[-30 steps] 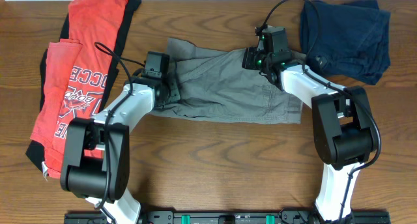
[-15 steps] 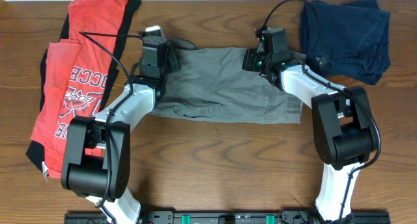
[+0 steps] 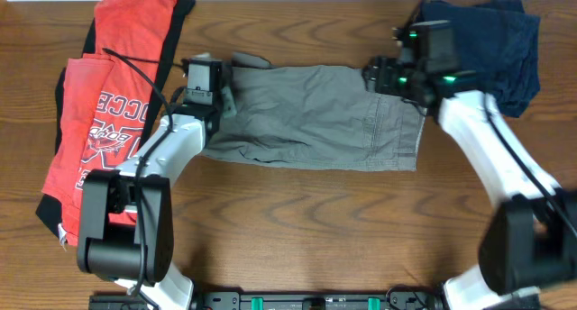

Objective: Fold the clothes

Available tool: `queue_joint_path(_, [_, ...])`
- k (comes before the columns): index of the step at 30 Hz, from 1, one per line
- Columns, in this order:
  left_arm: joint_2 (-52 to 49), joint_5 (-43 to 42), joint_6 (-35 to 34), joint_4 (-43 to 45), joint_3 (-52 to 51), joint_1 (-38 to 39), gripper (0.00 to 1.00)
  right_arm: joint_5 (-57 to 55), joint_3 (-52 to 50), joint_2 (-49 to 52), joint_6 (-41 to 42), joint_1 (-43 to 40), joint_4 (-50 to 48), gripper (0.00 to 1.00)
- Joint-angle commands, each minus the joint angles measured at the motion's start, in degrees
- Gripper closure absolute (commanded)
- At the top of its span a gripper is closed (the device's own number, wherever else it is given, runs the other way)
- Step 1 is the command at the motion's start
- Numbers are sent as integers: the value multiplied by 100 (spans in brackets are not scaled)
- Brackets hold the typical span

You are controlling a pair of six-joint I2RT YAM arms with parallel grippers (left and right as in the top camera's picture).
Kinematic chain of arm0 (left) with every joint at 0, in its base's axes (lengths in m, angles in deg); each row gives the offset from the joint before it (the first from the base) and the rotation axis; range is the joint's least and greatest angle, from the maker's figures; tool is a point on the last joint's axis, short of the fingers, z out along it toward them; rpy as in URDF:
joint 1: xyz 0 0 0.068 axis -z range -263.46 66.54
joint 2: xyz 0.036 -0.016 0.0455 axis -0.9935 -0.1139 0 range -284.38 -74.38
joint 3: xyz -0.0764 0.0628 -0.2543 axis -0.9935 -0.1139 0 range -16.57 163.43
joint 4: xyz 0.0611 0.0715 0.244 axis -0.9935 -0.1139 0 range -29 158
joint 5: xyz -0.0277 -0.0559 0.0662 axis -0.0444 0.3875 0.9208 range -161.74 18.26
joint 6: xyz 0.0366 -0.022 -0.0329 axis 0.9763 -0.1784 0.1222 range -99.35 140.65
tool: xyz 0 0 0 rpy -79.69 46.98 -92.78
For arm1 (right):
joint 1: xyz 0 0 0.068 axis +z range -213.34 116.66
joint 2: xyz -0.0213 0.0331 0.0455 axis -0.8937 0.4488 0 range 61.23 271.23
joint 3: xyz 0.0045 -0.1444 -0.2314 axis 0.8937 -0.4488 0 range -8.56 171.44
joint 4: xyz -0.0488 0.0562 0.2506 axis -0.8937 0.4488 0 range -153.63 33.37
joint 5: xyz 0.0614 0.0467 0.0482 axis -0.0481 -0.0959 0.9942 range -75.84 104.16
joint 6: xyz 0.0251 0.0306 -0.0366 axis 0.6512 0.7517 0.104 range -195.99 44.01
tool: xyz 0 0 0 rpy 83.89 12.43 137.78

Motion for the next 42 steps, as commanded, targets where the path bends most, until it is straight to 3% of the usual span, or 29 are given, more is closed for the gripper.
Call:
queue_joint_path(1, [122, 68, 76, -654, 68, -79, 65, 31, 17, -227, -83, -96, 544, 21])
queue_joint_path(3, [111, 68, 72, -986, 68, -127, 61, 31, 15, -251, -83, -94, 866, 21])
queue_joint_path(6, [105, 46, -107, -1257, 63, -195, 38, 31, 11, -216, -114, -85, 1239, 20])
queue_joint_path(8, [76, 46, -168, -1307, 31, -216, 34, 24, 4, -201, -129, -83, 1368, 20])
queue_joint_path(17, [-507, 37, -446, -1427, -35, -221, 34, -122, -4, -195, -127, -85, 1670, 21])
queue_joint_path(29, [-964, -39, -2017, -2413, -35, -651, 35, -411, -9, -195, -122, -90, 1683, 20])
queue_joint_path(38, [-964, -302, -1996, -2973, -35, -879, 39, -702, -33, 146, -125, -127, 1510, 17])
queue_joint_path(42, [-894, -328, -1598, -3029, 68, -879, 40, -697, -33, 485, -125, -133, 1493, 17])
